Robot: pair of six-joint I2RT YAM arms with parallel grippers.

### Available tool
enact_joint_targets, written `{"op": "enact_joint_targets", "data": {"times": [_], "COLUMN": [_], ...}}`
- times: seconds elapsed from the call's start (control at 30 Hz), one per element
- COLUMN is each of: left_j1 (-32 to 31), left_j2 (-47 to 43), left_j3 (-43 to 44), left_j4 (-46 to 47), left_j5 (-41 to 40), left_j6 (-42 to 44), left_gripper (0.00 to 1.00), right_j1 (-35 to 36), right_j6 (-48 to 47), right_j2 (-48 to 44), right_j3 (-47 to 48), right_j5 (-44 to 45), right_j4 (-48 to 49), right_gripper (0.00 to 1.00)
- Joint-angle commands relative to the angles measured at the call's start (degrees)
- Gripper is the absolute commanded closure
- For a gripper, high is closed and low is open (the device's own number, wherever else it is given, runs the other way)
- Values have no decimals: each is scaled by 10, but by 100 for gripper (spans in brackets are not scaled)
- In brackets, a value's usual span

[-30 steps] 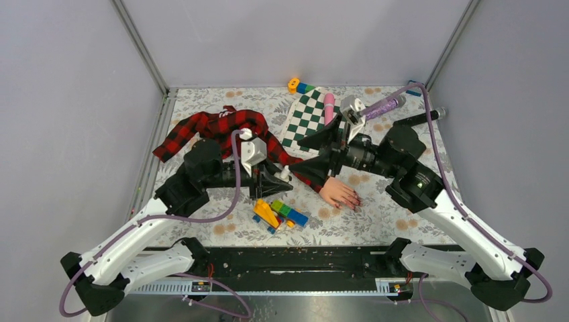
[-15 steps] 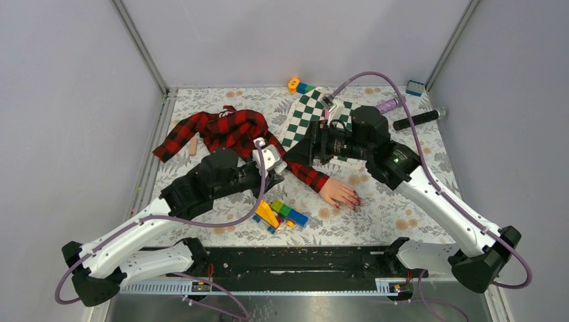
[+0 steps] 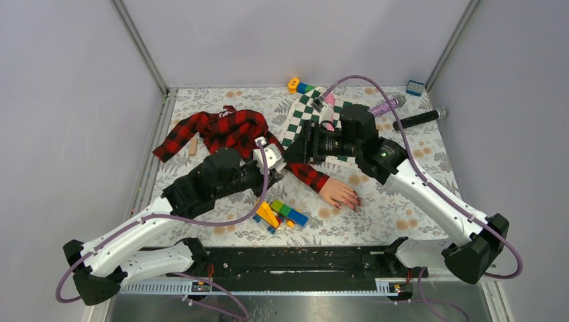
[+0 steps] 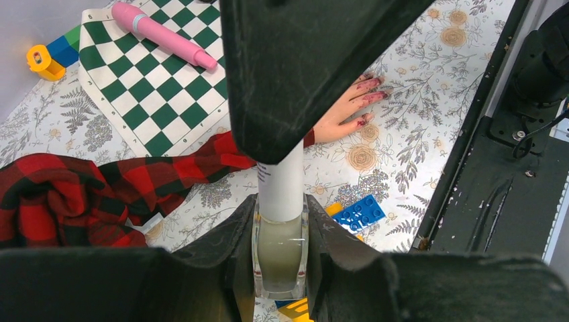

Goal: Paint the nails
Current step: Unscrew the nail polish bottle.

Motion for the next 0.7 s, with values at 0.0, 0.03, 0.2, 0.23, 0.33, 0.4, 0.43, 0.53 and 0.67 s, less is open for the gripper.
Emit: {"op": "enact_joint_targets", "data": {"times": [0.0,0.03,0.2,0.23,0.33,0.4,0.43,0.53,0.67], "left_j1": [-4,-4,-3,-4,-4,-4,-4,-4,-4], "left_j2": [-2,-2,0,1,0,2,1,0,0], "left_j3": [23,22,24,23,23,24,23,24,24], "left_j4": [17,17,17,17,17,17,17,16,17], "left_j5": [-17,-17,-22,-25,-25,-25,-25,-26,-27], "left_j6": [6,6,5,5,4,3,3,3,3], "left_gripper": [100,100,100,100,100,100,100,100,100], "right_j1": [7,8,15,18,26,29,31,34,38], "right_j6": [11,11,4,0,-8,-10,-12,-14,-15], "right_j2": [6,6,14,14,15,18,19,22,24], "right_j3": [19,19,26,29,32,36,38,39,41], "right_j5": [-19,-17,-19,-16,-10,-13,-15,-17,-17], "right_j4": [18,18,10,6,3,3,3,4,4], "right_gripper": [44,45,50,51,51,52,52,55,59]}}
